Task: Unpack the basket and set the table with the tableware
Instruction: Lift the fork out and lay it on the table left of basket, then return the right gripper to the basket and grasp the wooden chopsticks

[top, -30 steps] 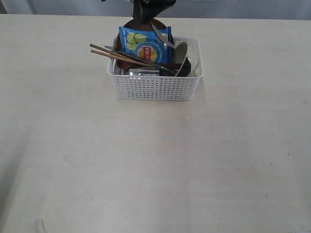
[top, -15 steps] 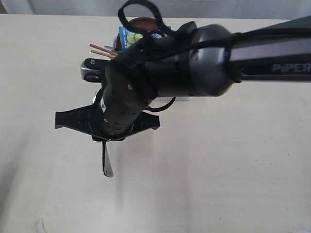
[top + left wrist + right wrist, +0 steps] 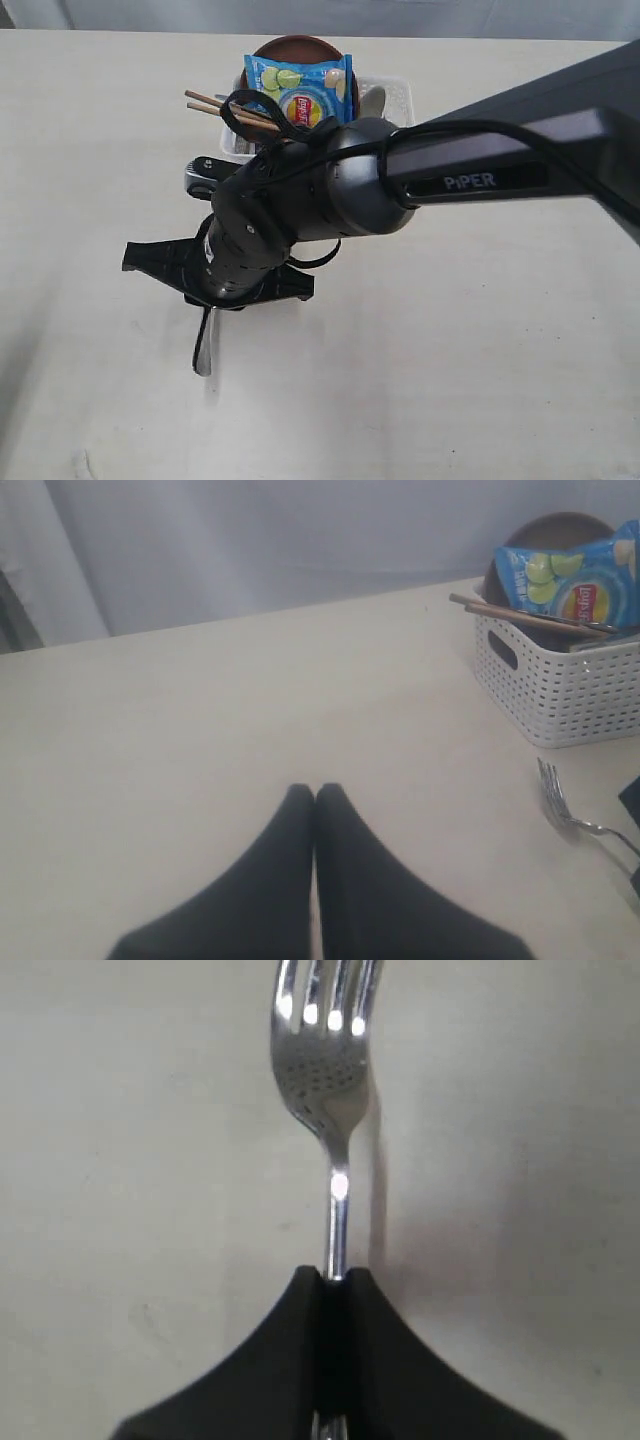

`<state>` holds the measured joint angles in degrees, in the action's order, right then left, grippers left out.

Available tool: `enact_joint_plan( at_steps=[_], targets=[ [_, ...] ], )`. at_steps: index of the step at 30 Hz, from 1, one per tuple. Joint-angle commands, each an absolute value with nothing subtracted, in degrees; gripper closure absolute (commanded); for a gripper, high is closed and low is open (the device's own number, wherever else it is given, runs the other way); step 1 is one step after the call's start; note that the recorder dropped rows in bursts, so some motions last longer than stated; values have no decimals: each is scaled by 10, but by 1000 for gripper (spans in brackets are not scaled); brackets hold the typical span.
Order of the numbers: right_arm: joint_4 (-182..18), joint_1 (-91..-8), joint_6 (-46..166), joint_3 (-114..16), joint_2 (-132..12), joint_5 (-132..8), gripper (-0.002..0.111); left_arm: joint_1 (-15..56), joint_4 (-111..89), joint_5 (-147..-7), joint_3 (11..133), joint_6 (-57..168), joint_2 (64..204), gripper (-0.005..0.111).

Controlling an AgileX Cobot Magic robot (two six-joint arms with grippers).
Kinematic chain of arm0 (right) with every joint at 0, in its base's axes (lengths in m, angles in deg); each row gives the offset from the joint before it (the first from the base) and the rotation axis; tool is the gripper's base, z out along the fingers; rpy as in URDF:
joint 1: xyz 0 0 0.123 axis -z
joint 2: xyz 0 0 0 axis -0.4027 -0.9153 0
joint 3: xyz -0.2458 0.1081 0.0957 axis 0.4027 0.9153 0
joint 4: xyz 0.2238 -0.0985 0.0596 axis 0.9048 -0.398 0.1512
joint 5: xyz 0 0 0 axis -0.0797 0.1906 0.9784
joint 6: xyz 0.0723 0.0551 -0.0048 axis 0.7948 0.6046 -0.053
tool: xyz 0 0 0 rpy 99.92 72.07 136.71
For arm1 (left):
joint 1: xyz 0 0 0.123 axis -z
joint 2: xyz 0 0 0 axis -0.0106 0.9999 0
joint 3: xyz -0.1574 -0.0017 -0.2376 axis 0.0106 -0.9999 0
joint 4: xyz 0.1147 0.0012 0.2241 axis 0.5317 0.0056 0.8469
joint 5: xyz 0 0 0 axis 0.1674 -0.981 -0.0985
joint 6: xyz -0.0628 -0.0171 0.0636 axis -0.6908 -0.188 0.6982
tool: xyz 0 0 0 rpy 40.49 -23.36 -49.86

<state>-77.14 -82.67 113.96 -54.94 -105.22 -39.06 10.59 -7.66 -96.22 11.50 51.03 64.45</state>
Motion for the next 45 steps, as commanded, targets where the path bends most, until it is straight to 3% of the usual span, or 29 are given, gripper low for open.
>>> enact_joint_plan(
  at_steps=[1, 6, 13, 24, 28, 36, 45],
  targets=[
    [-775, -818, 1156, -550, -1062, -414, 109, 104, -77, -960, 114, 510, 643, 107],
    [-776, -814, 1156, -550, -1068, -416, 108, 104, -77, -960, 114, 510, 643, 107],
    [-781, -812, 1156, -550, -1070, -416, 66, 104, -77, -960, 114, 510, 643, 107],
    [-830, -785, 1080, -574, -1020, -364, 70, 104, -77, -960, 114, 510, 643, 107],
    [-858, -781, 968, -632, -983, -279, 70, 104, -77, -960, 114, 510, 643, 107],
    [-1079, -774, 996, -781, -968, -78, 70, 104, -77, -960, 114, 510, 643, 107],
    [-1020, -713, 854, -830, -1026, -72, 70, 104, -77, -960, 114, 510, 643, 107]
  ],
)
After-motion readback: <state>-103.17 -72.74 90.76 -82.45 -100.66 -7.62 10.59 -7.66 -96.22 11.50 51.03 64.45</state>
